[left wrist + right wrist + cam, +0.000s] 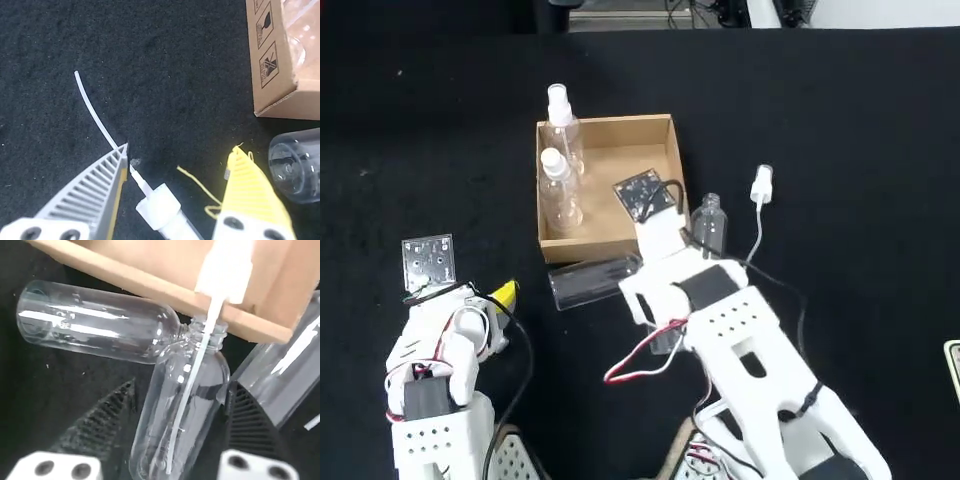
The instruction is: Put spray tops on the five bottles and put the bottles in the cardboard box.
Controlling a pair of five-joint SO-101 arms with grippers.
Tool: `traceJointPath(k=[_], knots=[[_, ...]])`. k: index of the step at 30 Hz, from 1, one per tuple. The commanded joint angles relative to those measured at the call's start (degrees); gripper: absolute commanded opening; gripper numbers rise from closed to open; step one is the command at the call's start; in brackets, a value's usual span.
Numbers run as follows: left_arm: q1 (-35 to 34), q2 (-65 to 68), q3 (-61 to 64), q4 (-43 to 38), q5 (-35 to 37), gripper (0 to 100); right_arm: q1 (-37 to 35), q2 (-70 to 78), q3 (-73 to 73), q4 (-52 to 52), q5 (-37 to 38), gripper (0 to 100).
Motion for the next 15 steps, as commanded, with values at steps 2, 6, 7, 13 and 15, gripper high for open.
traceJointPath(k=[2, 6, 7, 13, 15], knots=[[-0.57, -0.26, -0.22, -0.97, 0.18, 29, 1.05, -0.40, 1.10, -4.66, -0.35, 25.6], [-0.57, -0.26, -0.22, -0.97, 0.18, 29, 1.05, -0.22, 1.19, -4.66, 0.09, 25.5], [-0.57, -0.26, -0.22, -0.97, 0.18, 29, 1.05, -0.13, 1.36, -4.66, 0.09, 25.5], [-0.57, -0.26, -0.22, -0.97, 0.18, 29, 1.14, -0.13, 1.54, -4.66, 0.18, 25.5], [-0.57, -0.26, -0.22, -0.88, 0.18, 29, 1.14, -0.13, 1.54, -4.66, 0.26, 25.5]])
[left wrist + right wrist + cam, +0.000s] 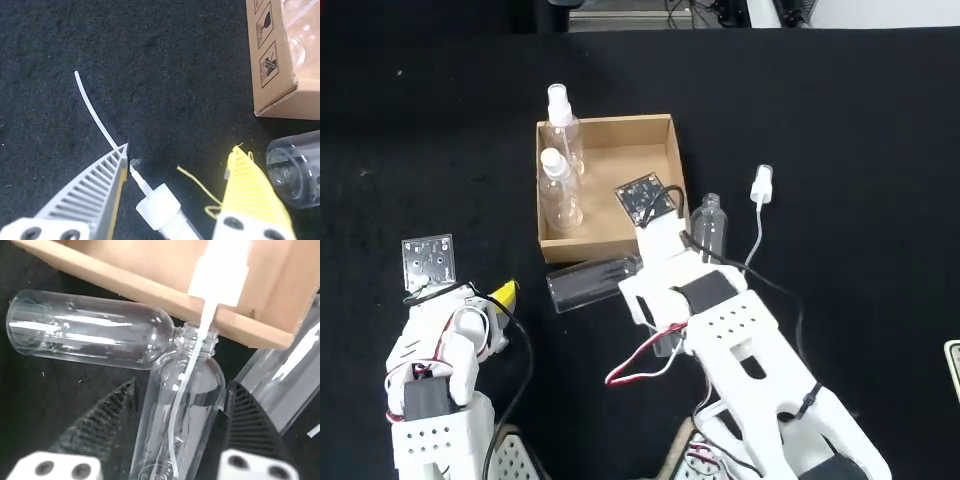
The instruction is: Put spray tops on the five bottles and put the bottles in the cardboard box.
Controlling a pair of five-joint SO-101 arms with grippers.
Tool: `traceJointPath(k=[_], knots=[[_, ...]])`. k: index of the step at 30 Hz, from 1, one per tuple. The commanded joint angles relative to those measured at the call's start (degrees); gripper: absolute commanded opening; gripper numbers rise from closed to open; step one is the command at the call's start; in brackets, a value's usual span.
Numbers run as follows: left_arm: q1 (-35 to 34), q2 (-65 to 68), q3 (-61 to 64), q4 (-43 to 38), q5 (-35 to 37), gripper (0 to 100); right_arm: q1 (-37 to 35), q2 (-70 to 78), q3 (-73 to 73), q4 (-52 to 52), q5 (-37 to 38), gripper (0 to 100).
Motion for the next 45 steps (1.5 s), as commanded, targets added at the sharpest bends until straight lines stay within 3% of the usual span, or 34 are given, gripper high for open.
traceJointPath(k=[1, 7, 35, 41, 45], knots=[[-0.57, -0.18, -0.22, -0.88, 0.18, 29, 0.79, -0.04, -0.22, -1.49, 0.26, 25.5], [-0.57, -0.18, -0.22, -0.88, 0.18, 29, 0.79, -0.04, -0.22, -1.05, 2.11, 31.6], [-0.57, -0.18, -0.48, -0.70, 0.18, 29, 0.62, -0.04, 5.93, -10.20, 2.90, 30.2], [-0.57, -0.18, -0.57, -0.62, 0.18, 29, 0.62, -0.04, 6.02, -9.93, 2.90, 21.0], [-0.57, -0.18, -0.66, -0.62, 0.18, 29, 0.70, -0.04, 6.02, -9.85, 2.90, 27.0]])
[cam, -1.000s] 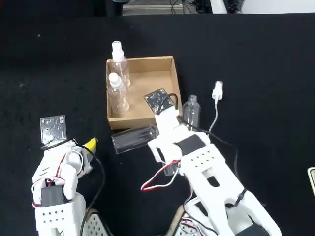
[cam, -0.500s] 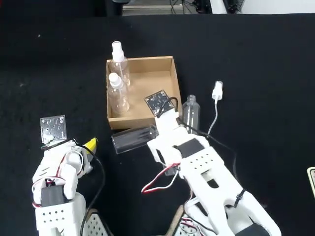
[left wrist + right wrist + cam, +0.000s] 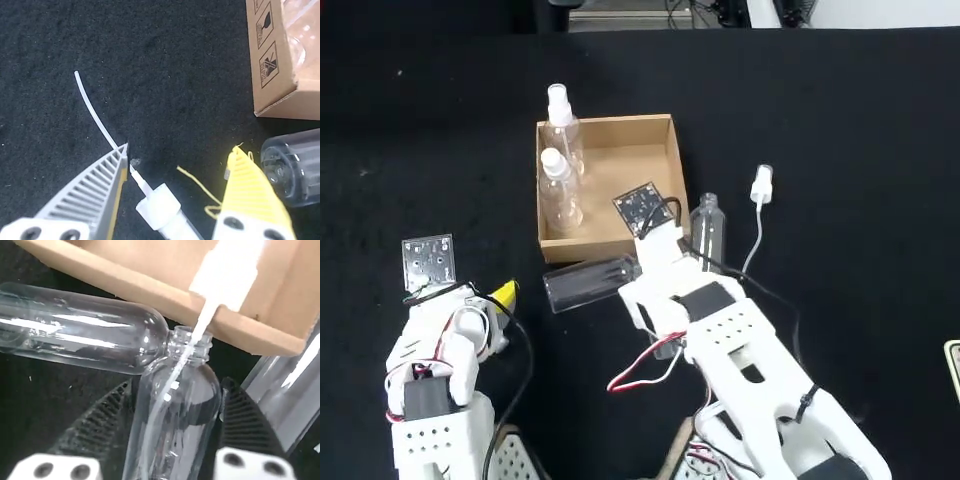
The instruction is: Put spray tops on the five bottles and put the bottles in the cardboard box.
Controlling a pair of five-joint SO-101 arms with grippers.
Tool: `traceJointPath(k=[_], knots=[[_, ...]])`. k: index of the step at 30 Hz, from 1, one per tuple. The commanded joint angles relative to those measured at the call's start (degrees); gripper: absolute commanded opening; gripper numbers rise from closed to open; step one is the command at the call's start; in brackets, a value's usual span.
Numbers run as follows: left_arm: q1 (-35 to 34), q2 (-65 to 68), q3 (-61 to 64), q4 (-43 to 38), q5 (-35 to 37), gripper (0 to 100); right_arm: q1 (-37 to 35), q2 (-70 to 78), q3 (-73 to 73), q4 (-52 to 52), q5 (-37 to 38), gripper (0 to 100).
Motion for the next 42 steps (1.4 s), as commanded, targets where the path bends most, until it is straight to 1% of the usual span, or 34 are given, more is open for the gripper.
traceJointPath(k=[1, 3, 5, 12, 15, 18, 21, 25, 30, 35, 42], knots=[[-0.57, -0.18, -0.66, -0.62, 0.18, 29, 0.70, -0.04, -0.31, -1.05, 0.26, 28.2], [-0.57, -0.18, -0.66, -0.62, 0.18, 29, 0.70, -0.04, 0.22, -1.41, 0.26, 28.4], [-0.57, -0.18, -0.66, -0.62, 0.18, 29, 0.62, -0.04, 0.75, -1.49, 0.26, 26.4], [-0.57, -0.18, -0.66, -0.62, 0.18, 29, 0.79, -0.57, 0.40, -1.49, 0.35, 8.1], [-0.57, -0.18, -0.66, -0.62, 0.18, 29, 0.79, -0.57, -0.75, -0.97, 0.35, 4.1], [-0.57, -0.18, -0.66, -0.62, 0.18, 29, 1.76, -0.57, -1.63, -0.97, 0.35, 3.4], [-0.57, -0.18, -0.66, -0.62, 0.18, 29, 4.66, -0.57, -2.68, -0.79, 0.35, 1.9], [-0.57, -0.18, -0.66, -0.88, 0.18, 29, 7.03, -2.51, -4.44, 3.08, 0.44, 1.1], [-0.57, -0.18, -0.66, -0.97, 0.18, 29, 6.86, -13.58, -4.26, 7.65, 0.53, 1.1], [-0.57, -0.18, -0.57, -0.97, 0.18, 29, 7.21, -26.15, -4.35, 13.19, 5.80, 1.1], [-0.57, -0.18, -0.48, -0.97, 0.18, 29, 7.38, -39.96, -4.44, 18.99, 7.65, 1.1]])
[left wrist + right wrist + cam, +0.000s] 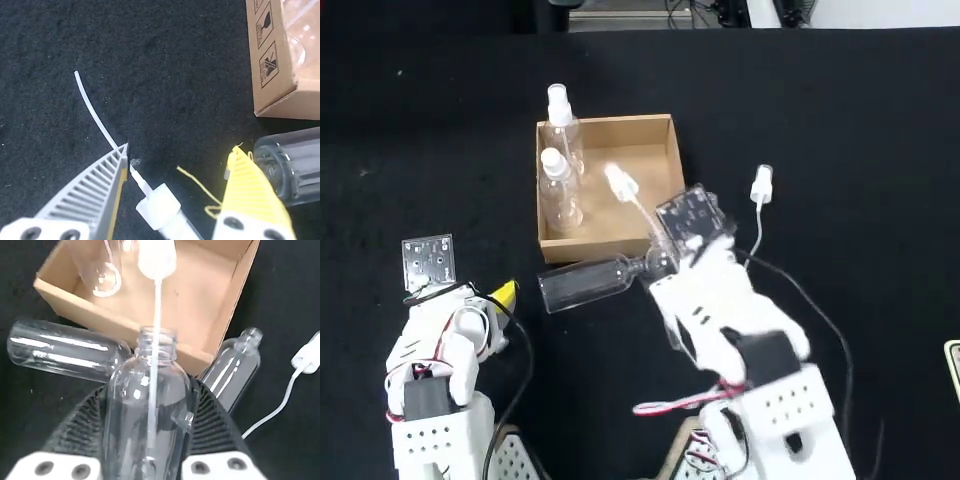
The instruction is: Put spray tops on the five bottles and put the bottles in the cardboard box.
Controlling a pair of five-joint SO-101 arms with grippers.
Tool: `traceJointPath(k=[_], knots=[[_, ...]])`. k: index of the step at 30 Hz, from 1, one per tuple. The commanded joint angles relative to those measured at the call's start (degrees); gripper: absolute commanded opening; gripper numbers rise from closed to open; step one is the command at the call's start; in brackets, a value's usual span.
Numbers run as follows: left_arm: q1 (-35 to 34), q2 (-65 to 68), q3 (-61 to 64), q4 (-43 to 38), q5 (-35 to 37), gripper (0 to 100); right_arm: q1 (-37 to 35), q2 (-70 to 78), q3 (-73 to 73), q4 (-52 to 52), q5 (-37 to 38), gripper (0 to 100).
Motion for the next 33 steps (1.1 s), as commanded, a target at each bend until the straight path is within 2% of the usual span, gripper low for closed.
traceJointPath(k=[1, 13, 17, 25, 33], knots=[[-0.57, -0.18, -0.48, -0.97, 0.18, 29, 1.23, -7.16, -3.74, 2.11, 0.53, 1.1], [-0.57, -0.18, -0.48, -0.97, 0.18, 29, 14.24, -12.97, -3.65, 2.02, 5.19, 1.1], [-0.57, -0.18, -0.57, -0.97, 0.18, 29, 16.35, -12.97, -3.82, 1.93, 5.36, 1.1], [-0.57, -0.18, -0.57, -0.97, 0.18, 29, 14.95, -13.05, -5.14, 2.46, 5.36, 1.1], [-0.57, -0.18, -0.57, -0.97, 0.18, 29, 9.14, -13.05, -20.44, 12.31, 5.36, 1.1]])
